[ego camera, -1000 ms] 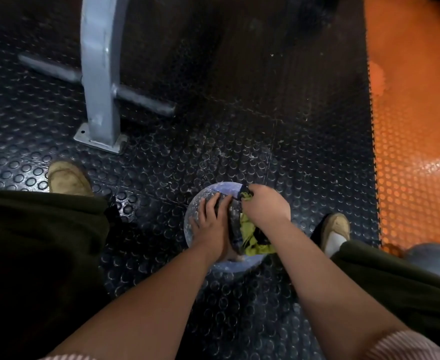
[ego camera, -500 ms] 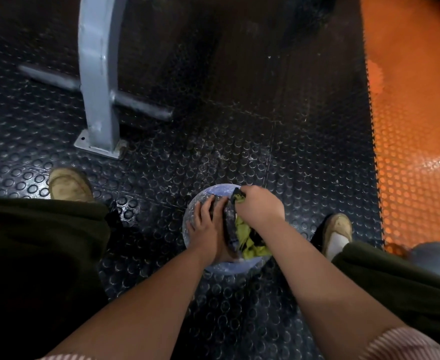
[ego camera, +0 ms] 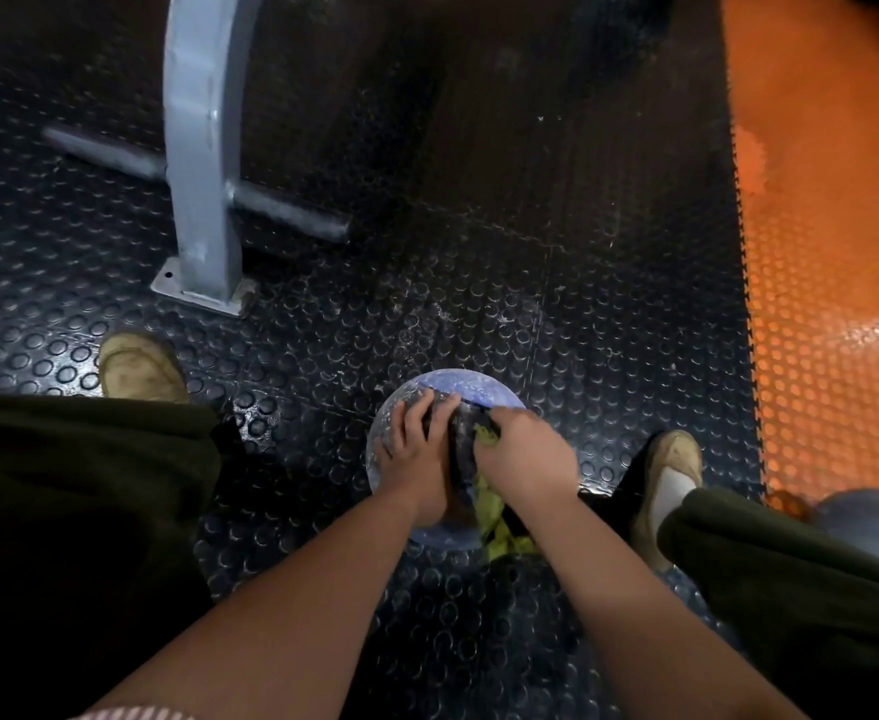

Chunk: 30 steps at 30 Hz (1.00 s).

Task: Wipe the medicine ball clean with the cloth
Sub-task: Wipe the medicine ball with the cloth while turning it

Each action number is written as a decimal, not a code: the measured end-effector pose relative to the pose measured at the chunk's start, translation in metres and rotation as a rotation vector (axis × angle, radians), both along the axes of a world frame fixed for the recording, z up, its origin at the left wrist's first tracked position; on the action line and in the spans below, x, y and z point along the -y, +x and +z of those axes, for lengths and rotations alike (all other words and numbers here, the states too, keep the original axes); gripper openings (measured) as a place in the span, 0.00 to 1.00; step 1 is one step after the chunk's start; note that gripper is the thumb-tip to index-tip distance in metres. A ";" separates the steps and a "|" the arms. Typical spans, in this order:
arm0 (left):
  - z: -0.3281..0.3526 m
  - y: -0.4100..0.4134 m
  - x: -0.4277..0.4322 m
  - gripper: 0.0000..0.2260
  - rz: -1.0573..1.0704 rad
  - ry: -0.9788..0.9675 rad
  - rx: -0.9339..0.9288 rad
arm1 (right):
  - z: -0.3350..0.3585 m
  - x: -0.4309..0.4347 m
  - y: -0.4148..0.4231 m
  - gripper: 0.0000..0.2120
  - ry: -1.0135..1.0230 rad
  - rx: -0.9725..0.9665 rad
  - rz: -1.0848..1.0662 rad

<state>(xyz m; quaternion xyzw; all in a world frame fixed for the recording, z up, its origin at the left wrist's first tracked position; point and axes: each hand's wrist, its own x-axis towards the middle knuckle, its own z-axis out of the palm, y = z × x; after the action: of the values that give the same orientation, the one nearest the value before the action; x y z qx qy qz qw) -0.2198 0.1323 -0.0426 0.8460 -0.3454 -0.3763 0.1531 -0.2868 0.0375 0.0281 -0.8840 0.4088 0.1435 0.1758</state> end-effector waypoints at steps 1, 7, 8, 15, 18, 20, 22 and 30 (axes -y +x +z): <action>0.001 0.000 0.001 0.46 -0.006 0.009 0.007 | 0.001 0.006 0.008 0.10 0.008 -0.008 -0.011; 0.008 0.003 0.006 0.44 0.065 -0.019 -0.049 | 0.002 0.008 0.014 0.11 0.068 0.001 -0.078; 0.010 0.003 0.007 0.45 0.058 -0.014 -0.056 | 0.001 -0.001 0.004 0.10 0.058 0.010 -0.078; 0.014 0.005 0.004 0.48 -0.029 0.034 -0.018 | 0.000 -0.020 -0.022 0.11 -0.027 0.002 -0.036; 0.011 0.004 0.000 0.48 -0.026 0.019 -0.055 | 0.002 0.000 0.006 0.11 -0.026 -0.033 -0.055; 0.007 0.006 0.000 0.50 -0.007 -0.003 -0.066 | 0.004 0.013 0.025 0.11 0.015 -0.050 -0.078; 0.005 0.012 0.001 0.51 0.020 -0.011 -0.063 | 0.005 0.016 0.032 0.09 0.054 -0.039 -0.091; 0.003 0.013 -0.003 0.50 0.000 0.027 -0.007 | 0.003 -0.032 -0.014 0.13 -0.009 0.002 -0.001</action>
<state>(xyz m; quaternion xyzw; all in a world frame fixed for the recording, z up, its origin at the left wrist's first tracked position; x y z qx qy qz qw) -0.2063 0.1358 -0.0400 0.8467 -0.3398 -0.3837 0.1427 -0.3009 0.0695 0.0311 -0.8847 0.4097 0.1408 0.1721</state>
